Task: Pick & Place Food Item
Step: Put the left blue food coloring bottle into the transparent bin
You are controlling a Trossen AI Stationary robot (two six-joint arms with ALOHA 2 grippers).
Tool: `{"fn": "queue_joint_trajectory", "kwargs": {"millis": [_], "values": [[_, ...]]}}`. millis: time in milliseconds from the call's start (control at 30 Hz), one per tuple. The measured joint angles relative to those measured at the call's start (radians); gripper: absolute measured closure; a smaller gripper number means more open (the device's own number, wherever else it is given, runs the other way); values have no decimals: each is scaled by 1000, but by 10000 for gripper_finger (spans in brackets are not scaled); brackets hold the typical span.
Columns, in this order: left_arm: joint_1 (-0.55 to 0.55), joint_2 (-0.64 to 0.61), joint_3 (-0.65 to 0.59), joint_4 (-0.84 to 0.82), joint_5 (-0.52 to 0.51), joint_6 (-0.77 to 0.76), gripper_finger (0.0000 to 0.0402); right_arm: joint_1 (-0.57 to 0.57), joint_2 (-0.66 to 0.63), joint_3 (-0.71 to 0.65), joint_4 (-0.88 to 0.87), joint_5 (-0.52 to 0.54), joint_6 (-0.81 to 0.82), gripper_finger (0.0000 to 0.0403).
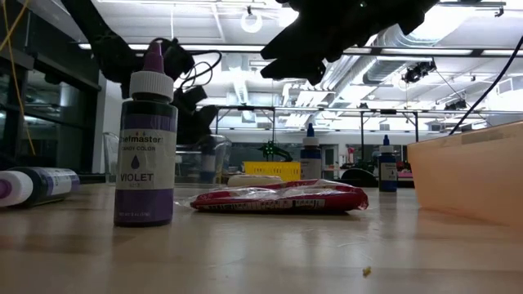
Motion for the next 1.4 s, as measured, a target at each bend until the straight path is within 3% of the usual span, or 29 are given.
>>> {"fn": "queue_joint_trajectory", "kwargs": {"millis": [300,767,1100,1400], "values": [[0,0,0,25,28,8,249,0,0,0,0,0,0,192],[0,-4,0,26,35,19,245,0,0,0,0,0,0,192],[0,-167,1,30,160,30,245,0,0,0,0,0,0,192],[-52,-271,2,-107,354,28,245,0,0,0,0,0,0,192]]}}
